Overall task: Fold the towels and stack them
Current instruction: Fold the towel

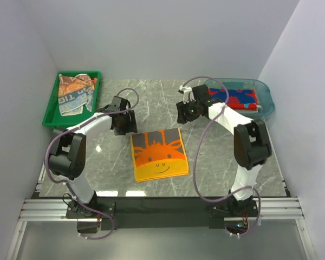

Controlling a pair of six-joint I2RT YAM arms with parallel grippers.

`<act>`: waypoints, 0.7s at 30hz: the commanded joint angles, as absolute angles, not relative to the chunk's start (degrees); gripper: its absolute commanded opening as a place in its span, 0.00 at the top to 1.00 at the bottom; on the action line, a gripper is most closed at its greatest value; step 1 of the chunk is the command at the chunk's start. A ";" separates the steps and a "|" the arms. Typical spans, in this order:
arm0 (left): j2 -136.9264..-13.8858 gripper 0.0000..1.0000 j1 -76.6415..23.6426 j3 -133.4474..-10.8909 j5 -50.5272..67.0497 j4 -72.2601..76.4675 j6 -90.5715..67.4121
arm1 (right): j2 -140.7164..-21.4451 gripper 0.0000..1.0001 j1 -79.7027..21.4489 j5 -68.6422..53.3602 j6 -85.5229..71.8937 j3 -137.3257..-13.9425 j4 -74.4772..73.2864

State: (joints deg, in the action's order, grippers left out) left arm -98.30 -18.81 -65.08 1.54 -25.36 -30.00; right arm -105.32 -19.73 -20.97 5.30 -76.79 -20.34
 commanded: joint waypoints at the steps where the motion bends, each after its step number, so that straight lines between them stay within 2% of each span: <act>1: -97.73 0.32 -18.46 -67.77 3.42 -28.30 -21.98 | -109.50 0.43 -19.78 -22.67 15.89 -84.70 -29.69; 6: -96.24 0.30 -18.54 -65.13 3.78 -26.72 -20.04 | -115.57 0.44 -20.13 -23.73 19.33 -89.29 -34.27; 7: -95.98 0.29 -18.54 -64.60 3.43 -26.37 -19.60 | -116.19 0.48 -20.30 -23.56 20.29 -90.17 -34.71; 10: -95.36 0.26 -18.54 -64.60 0.98 -26.45 -19.69 | -118.73 0.51 -21.00 -23.38 21.88 -92.97 -37.35; 21: -93.61 0.13 -18.54 -64.78 0.18 -26.46 -19.69 | -122.78 0.52 -23.29 -23.21 23.90 -96.06 -41.22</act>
State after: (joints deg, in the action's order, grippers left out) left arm -96.92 -18.61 -64.84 0.99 -27.31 -20.60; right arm -122.67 -22.44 -23.35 22.20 -93.17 -39.33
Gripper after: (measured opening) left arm 0.852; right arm 0.481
